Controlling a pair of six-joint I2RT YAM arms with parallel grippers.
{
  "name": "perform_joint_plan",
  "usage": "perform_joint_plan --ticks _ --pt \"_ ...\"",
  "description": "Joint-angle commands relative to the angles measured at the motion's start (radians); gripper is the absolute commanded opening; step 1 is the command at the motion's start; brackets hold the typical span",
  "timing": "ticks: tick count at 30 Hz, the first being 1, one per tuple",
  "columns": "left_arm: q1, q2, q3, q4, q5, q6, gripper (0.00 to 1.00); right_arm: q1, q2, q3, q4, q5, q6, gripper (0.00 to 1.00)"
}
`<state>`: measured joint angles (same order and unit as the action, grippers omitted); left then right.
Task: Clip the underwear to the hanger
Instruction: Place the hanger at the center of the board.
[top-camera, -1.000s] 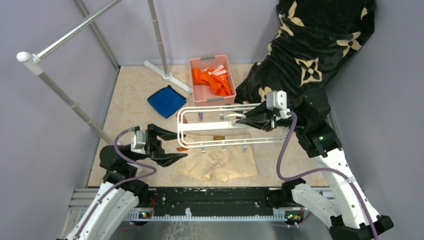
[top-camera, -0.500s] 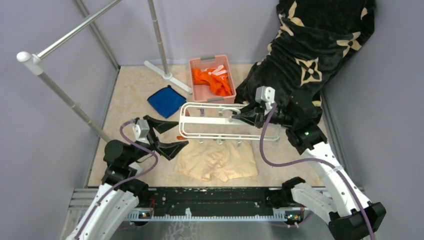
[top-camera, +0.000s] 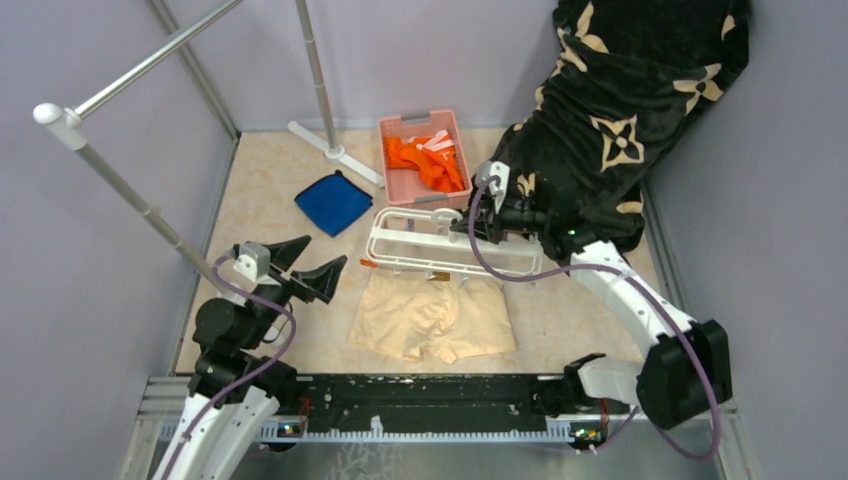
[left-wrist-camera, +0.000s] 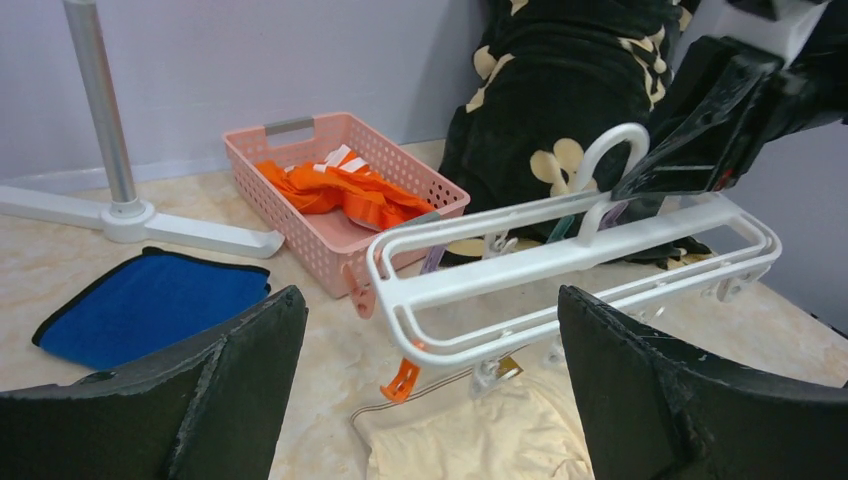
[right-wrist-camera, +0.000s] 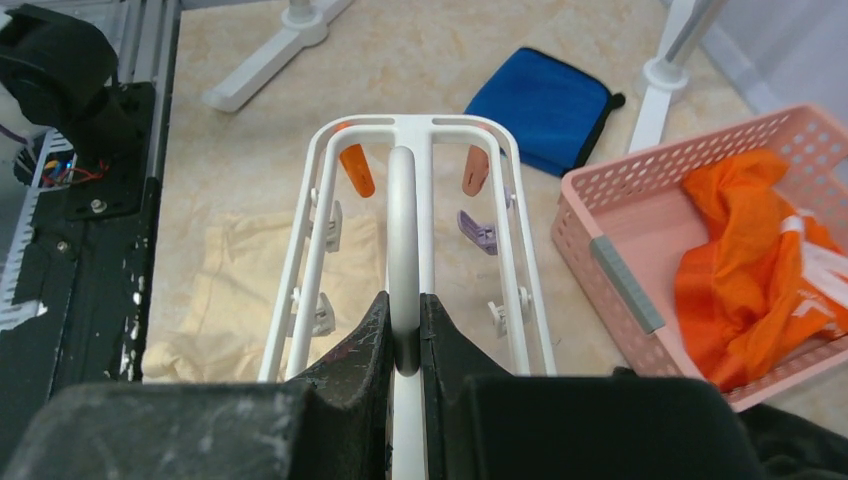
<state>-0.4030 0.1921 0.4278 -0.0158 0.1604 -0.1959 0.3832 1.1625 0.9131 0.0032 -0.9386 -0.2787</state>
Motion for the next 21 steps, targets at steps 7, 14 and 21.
perform_joint_plan --ticks 7,14,21 --pt "0.002 0.066 0.022 0.010 0.014 -0.002 0.99 0.037 0.370 0.225 -0.112 -0.064 -0.237 0.04" --pt "0.000 0.071 0.022 0.015 0.019 0.018 0.99 0.040 0.554 0.297 -0.192 -0.018 -0.296 0.27" --pt "0.001 0.074 0.023 0.007 0.017 0.038 1.00 0.013 0.422 0.223 -0.009 0.075 -0.129 0.47"
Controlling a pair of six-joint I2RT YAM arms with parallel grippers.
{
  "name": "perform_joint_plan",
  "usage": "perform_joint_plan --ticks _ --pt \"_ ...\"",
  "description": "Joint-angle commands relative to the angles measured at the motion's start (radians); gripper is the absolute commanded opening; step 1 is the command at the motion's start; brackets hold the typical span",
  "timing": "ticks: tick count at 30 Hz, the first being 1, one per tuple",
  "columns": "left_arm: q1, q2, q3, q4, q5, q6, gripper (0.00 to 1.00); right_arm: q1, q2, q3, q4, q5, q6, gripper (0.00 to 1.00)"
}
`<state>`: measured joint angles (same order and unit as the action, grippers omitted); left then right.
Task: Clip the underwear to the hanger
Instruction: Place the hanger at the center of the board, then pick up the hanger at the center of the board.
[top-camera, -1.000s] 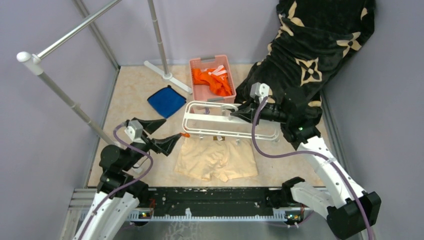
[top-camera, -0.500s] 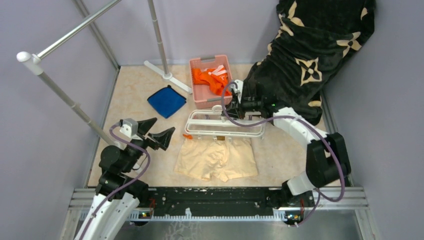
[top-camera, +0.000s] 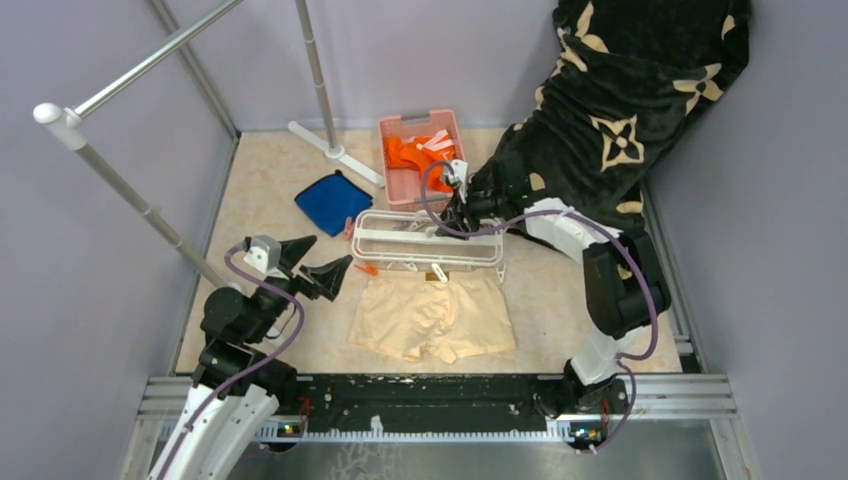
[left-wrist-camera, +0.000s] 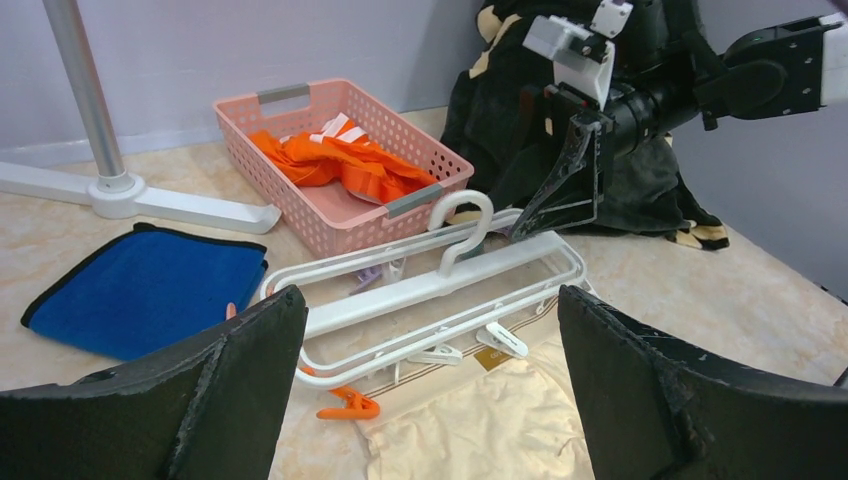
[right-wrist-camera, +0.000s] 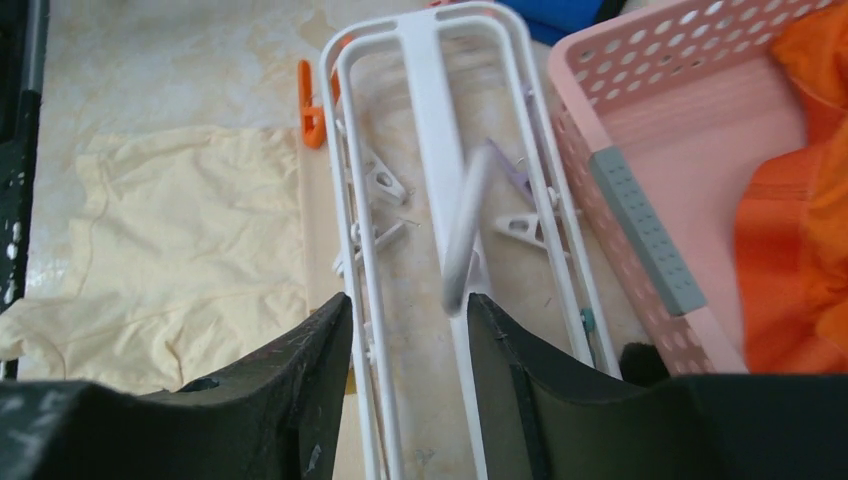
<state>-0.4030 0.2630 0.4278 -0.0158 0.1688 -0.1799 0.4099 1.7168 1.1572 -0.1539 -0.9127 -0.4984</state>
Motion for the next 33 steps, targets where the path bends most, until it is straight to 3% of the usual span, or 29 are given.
perform_joint_plan --ticks 1,7,11,16,23,28,33 --pt "0.001 0.006 0.021 0.009 0.008 0.022 1.00 -0.016 -0.161 -0.038 0.167 0.083 0.118 0.47" --pt "0.000 0.031 0.015 0.026 0.004 0.022 1.00 -0.021 -0.347 -0.227 0.315 0.365 0.351 0.48" --pt "0.000 0.065 0.015 0.044 0.011 0.009 0.99 -0.019 -0.411 -0.288 0.272 0.464 0.491 0.48" --pt "0.001 0.094 0.009 0.068 0.014 -0.013 0.99 0.019 -0.388 -0.305 0.186 0.580 0.581 0.46" --pt "0.001 0.086 0.022 0.051 0.013 -0.012 0.98 0.077 -0.282 -0.209 0.106 0.686 0.548 0.46" --pt "0.001 0.068 0.019 0.039 -0.006 -0.011 0.98 0.157 -0.274 -0.272 0.198 0.730 0.591 0.47" --pt "0.001 0.070 0.014 0.040 -0.007 -0.021 0.98 0.171 -0.304 -0.361 0.278 0.924 0.713 0.48"
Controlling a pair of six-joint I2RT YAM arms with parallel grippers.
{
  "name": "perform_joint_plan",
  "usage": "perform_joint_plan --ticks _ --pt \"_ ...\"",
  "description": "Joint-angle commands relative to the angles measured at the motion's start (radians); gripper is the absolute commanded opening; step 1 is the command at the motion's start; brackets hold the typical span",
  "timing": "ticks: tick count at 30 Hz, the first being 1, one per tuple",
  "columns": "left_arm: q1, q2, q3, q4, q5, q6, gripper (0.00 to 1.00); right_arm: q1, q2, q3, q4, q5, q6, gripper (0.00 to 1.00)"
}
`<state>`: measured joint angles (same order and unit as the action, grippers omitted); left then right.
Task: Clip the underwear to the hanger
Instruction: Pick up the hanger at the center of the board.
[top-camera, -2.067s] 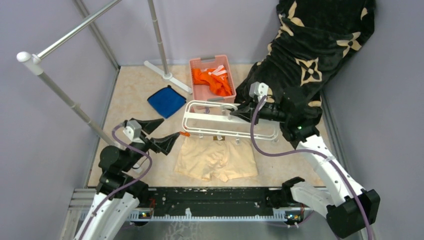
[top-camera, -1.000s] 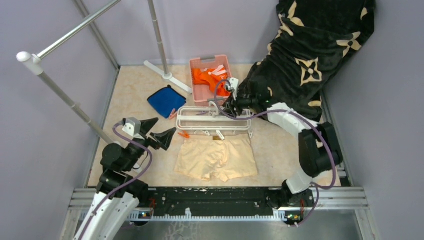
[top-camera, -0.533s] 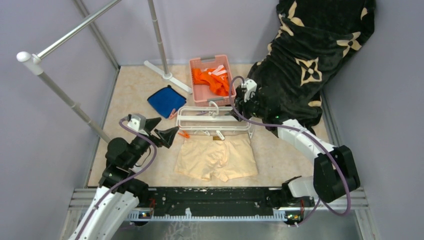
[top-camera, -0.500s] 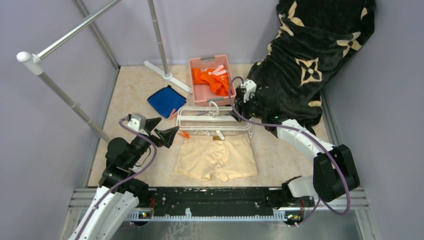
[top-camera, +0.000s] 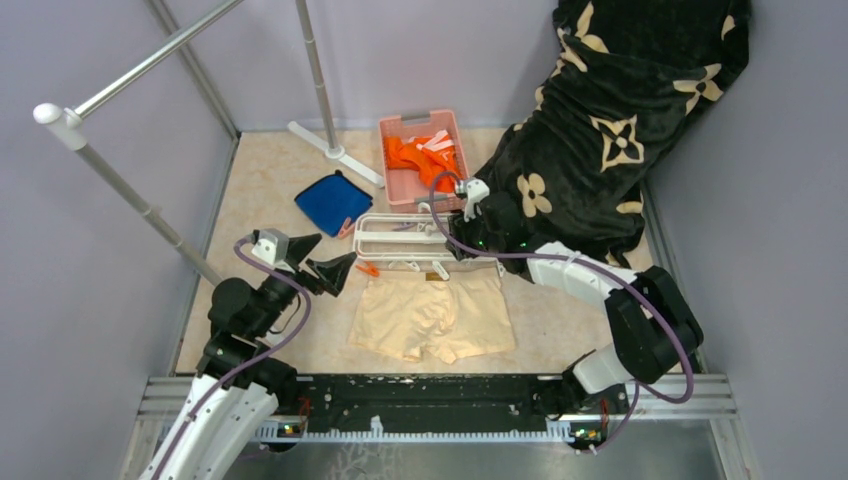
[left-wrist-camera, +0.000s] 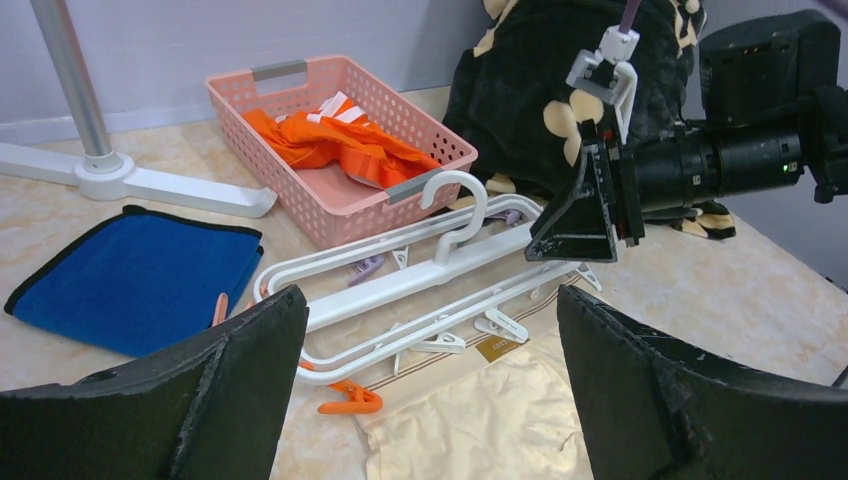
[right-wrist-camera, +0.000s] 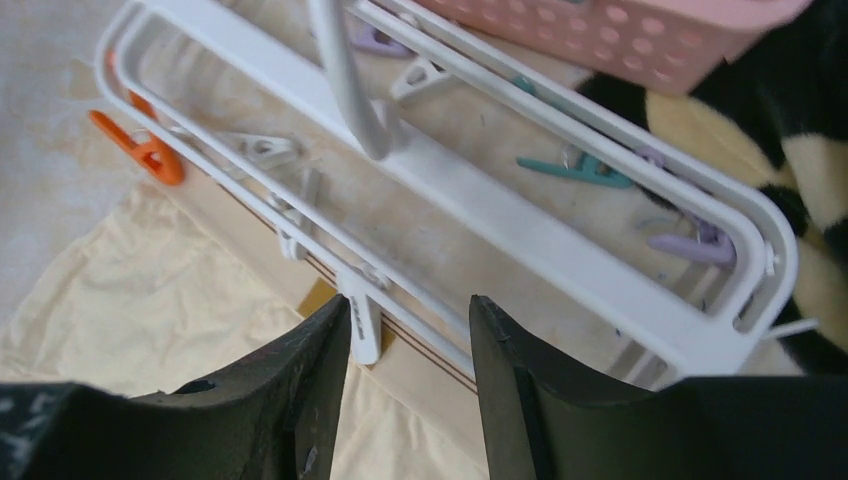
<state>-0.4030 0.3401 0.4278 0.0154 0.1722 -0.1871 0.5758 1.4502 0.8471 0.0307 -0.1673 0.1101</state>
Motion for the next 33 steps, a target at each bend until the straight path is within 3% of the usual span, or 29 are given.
perform_joint_plan --ticks 1,9,18,24,33 --pt "0.001 -0.004 0.014 0.008 -0.010 -0.012 0.98 0.005 -0.041 -0.052 0.086 0.226 0.112 0.48" --pt "0.000 0.003 0.018 0.003 -0.016 -0.017 0.98 -0.027 -0.033 0.042 -0.162 0.510 0.248 0.49" --pt "0.000 0.007 0.012 0.005 -0.012 -0.022 0.98 -0.143 -0.060 0.002 -0.254 0.445 0.229 0.50" --pt "0.001 0.028 0.015 0.019 -0.003 -0.037 0.97 -0.147 -0.002 0.013 -0.223 0.358 0.242 0.50" --pt "0.001 0.016 0.020 -0.005 -0.017 -0.026 0.97 -0.148 0.124 0.069 -0.195 0.362 0.244 0.47"
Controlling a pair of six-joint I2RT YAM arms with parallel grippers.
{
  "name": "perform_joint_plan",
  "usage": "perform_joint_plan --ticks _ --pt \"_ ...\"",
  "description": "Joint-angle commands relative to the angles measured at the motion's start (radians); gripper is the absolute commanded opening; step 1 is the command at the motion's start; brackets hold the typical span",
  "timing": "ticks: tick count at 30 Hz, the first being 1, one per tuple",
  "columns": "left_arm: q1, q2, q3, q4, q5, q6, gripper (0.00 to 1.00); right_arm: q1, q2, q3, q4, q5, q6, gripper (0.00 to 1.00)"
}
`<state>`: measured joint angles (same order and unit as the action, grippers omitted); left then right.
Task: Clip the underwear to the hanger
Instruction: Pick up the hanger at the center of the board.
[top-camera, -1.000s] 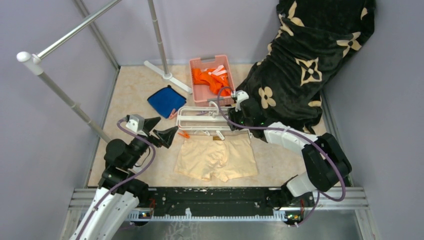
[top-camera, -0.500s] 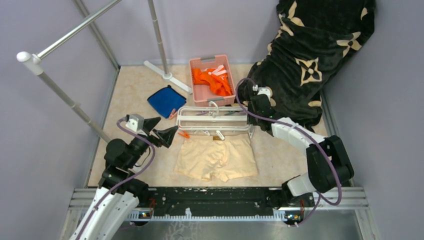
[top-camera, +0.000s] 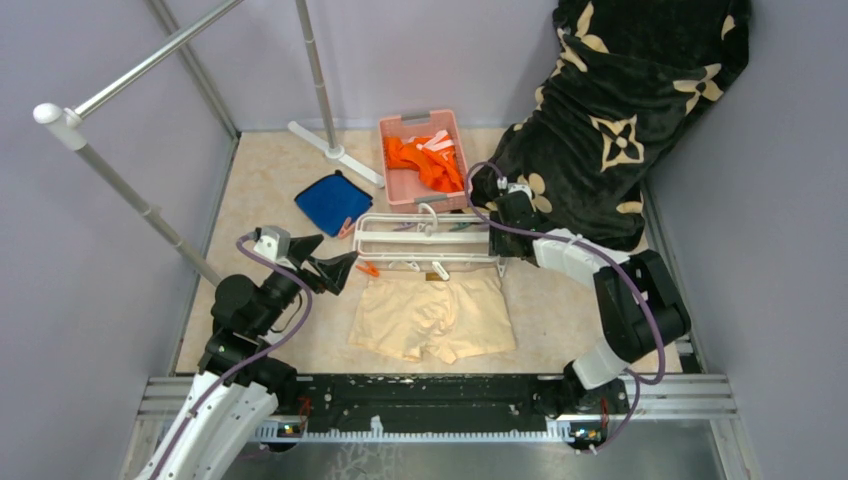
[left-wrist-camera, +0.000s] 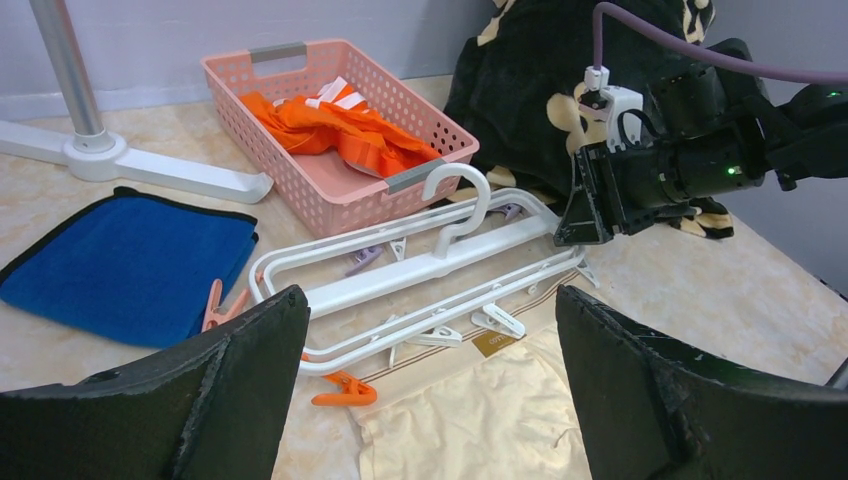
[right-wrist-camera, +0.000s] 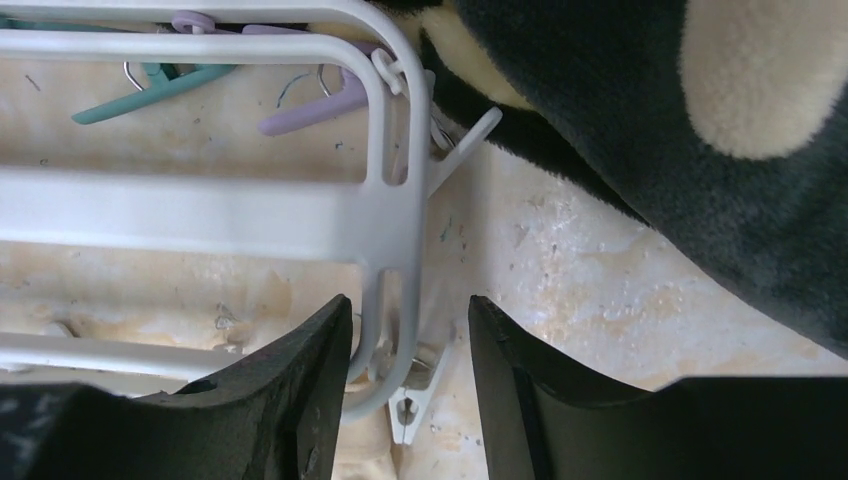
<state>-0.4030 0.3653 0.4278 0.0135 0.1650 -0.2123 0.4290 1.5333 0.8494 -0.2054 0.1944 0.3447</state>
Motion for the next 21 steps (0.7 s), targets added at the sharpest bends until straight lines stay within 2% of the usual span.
perform_joint_plan --ticks 1,5,8,12,15,21 --pt "0.000 -0.009 0.021 -0.003 -0.010 -0.001 0.97 -0.001 0.054 0.075 0.039 0.000 0.010 0.46" --pt "0.000 -0.009 0.025 -0.007 -0.010 -0.002 0.97 -0.002 0.076 0.091 0.034 0.018 0.010 0.38" --pt "0.000 -0.011 0.025 -0.013 -0.013 0.003 0.97 -0.002 0.077 0.099 0.027 0.030 0.008 0.24" --pt "0.001 -0.015 0.026 -0.020 -0.016 0.017 0.97 -0.020 0.065 0.111 0.007 0.000 0.013 0.00" --pt "0.002 -0.014 0.029 -0.022 -0.017 0.035 0.98 -0.048 0.030 0.115 -0.006 -0.052 0.018 0.00" --pt "0.001 -0.028 0.039 -0.020 0.035 0.084 0.98 -0.185 -0.104 0.070 0.042 -0.312 0.036 0.00"
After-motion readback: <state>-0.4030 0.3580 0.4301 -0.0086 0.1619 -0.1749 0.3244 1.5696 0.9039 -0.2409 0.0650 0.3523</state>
